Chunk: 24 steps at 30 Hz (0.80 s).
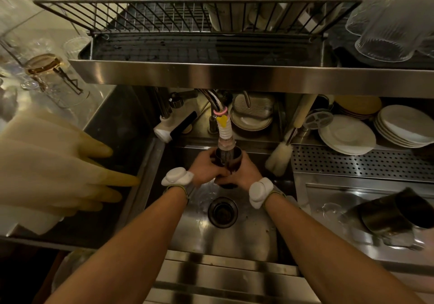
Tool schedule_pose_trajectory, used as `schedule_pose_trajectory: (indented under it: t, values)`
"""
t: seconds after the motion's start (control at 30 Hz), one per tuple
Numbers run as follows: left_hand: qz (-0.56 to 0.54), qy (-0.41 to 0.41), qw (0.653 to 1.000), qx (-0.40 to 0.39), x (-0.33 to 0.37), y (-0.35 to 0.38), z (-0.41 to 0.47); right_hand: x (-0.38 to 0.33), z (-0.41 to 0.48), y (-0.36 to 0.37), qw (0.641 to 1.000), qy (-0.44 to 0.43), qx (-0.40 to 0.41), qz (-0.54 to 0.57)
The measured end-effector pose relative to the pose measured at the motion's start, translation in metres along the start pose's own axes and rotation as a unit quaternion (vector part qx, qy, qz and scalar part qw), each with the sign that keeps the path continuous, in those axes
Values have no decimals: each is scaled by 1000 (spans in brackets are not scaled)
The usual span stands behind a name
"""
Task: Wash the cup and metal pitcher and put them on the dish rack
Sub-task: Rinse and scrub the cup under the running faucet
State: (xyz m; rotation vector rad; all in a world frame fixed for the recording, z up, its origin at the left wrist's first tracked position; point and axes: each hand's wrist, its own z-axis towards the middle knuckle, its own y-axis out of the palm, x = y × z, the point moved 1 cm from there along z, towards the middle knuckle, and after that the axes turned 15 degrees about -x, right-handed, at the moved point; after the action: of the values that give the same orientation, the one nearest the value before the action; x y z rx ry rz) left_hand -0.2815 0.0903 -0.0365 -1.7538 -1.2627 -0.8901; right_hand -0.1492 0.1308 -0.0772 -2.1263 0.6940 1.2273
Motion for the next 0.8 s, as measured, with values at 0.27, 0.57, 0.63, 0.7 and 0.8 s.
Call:
schedule_pose_trajectory:
  t: [0.27, 0.57, 0.63, 0.7, 0.8]
  values:
    - [99, -63, 991, 58, -10, -22, -9, 3, -3, 12, 996, 2, 59, -69]
    - [202, -126, 964, 120, -12, -30, -9, -8, -5, 10, 993, -15, 111, -37]
    - [221, -129, 959, 119, -12, -30, -11, -8, -3, 11, 993, -15, 102, -57]
    - [228, -129, 958, 119, -14, -30, -11, -9, -3, 10, 993, -20, 110, -42]
    - [225, -129, 959, 117, -15, -30, -14, -12, -5, 7, 993, -29, 100, -48]
